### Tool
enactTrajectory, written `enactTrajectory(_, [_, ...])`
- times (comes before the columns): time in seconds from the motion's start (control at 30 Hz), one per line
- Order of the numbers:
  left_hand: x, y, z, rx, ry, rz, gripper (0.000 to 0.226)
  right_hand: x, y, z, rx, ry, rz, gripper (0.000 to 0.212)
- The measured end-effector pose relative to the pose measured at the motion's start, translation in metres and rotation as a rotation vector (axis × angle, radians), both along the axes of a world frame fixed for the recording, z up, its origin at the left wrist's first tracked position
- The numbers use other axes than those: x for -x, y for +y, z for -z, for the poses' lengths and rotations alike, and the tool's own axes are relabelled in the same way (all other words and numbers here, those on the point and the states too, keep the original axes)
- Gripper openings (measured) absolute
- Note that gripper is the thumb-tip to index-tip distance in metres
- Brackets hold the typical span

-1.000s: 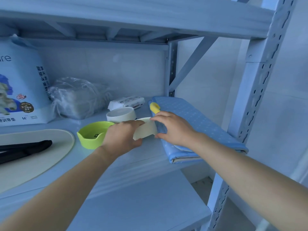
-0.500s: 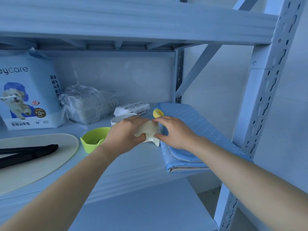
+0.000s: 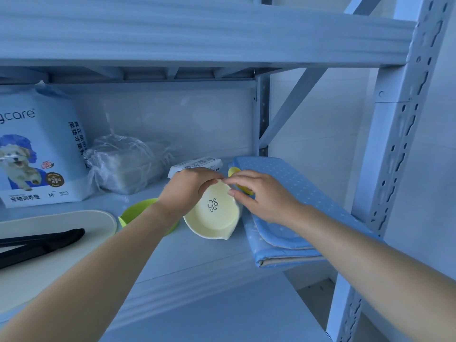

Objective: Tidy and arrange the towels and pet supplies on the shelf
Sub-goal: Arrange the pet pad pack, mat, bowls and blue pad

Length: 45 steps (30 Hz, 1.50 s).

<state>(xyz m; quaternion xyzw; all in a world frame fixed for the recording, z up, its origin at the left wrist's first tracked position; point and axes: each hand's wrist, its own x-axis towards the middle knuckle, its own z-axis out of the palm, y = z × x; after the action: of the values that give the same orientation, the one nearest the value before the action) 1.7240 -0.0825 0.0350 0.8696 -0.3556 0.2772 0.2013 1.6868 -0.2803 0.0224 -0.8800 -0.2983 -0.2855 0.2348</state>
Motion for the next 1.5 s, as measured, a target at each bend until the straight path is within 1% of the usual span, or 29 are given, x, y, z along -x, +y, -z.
enactTrajectory(0.07, [-0.005, -0.001, -0.001, -0.002, 0.005, 0.026, 0.028, 0.001, -0.003, 0.001, 0.045, -0.022, -0.022, 0.033])
enactTrajectory(0.23, [-0.021, 0.001, 0.002, 0.045, 0.034, 0.056, 0.031, -0.003, -0.016, 0.008, 0.279, 0.003, 0.023, 0.044])
enactTrajectory(0.33, [-0.028, 0.002, 0.009, 0.044, 0.034, 0.064, 0.029, -0.006, -0.016, 0.002, 0.328, 0.003, 0.03, 0.04])
enactTrajectory(0.47, [-0.027, 0.001, 0.022, 0.008, -0.013, 0.067, 0.039, -0.012, -0.016, -0.003, 0.327, -0.031, 0.022, 0.027])
enactTrajectory(0.57, [-0.021, 0.005, 0.031, 0.0, 0.015, 0.04, 0.042, -0.017, -0.015, 0.003, 0.305, 0.019, 0.001, 0.023])
enactTrajectory(0.63, [-0.014, 0.009, 0.039, 0.003, 0.048, 0.039, 0.039, -0.019, -0.011, 0.009, 0.289, 0.083, -0.006, 0.025])
enactTrajectory(0.73, [0.002, 0.018, 0.049, 0.048, 0.161, 0.062, 0.029, -0.021, -0.005, 0.017, 0.284, 0.164, -0.008, 0.026])
enactTrajectory(0.83, [0.015, 0.027, 0.053, 0.133, 0.246, 0.064, 0.026, -0.023, -0.002, 0.021, 0.293, 0.196, 0.01, 0.028])
enactTrajectory(0.93, [0.027, 0.029, 0.053, 0.108, 0.284, 0.005, 0.022, -0.025, -0.001, 0.022, 0.279, 0.2, 0.016, 0.026])
enactTrajectory(0.97, [0.029, 0.028, 0.054, 0.07, 0.277, -0.034, 0.02, -0.025, -0.001, 0.022, 0.269, 0.197, 0.016, 0.027])
enactTrajectory(1.03, [0.032, 0.026, 0.057, 0.012, 0.235, -0.108, 0.023, -0.023, 0.0, 0.021, 0.248, 0.206, 0.022, 0.029])
enactTrajectory(1.1, [0.034, 0.024, 0.057, 0.012, 0.218, -0.142, 0.023, -0.021, 0.002, 0.019, 0.238, 0.219, 0.019, 0.031])
enactTrajectory(1.3, [0.04, 0.026, 0.061, 0.048, 0.204, -0.178, 0.017, -0.018, 0.002, 0.023, 0.177, 0.234, -0.039, 0.019])
enactTrajectory(1.43, [0.041, 0.025, 0.061, 0.022, 0.203, -0.196, 0.019, -0.017, 0.001, 0.021, 0.161, 0.276, -0.029, 0.022])
enactTrajectory(1.5, [0.039, 0.027, 0.061, 0.021, 0.184, -0.175, 0.023, -0.018, 0.002, 0.017, 0.112, 0.301, -0.032, 0.023])
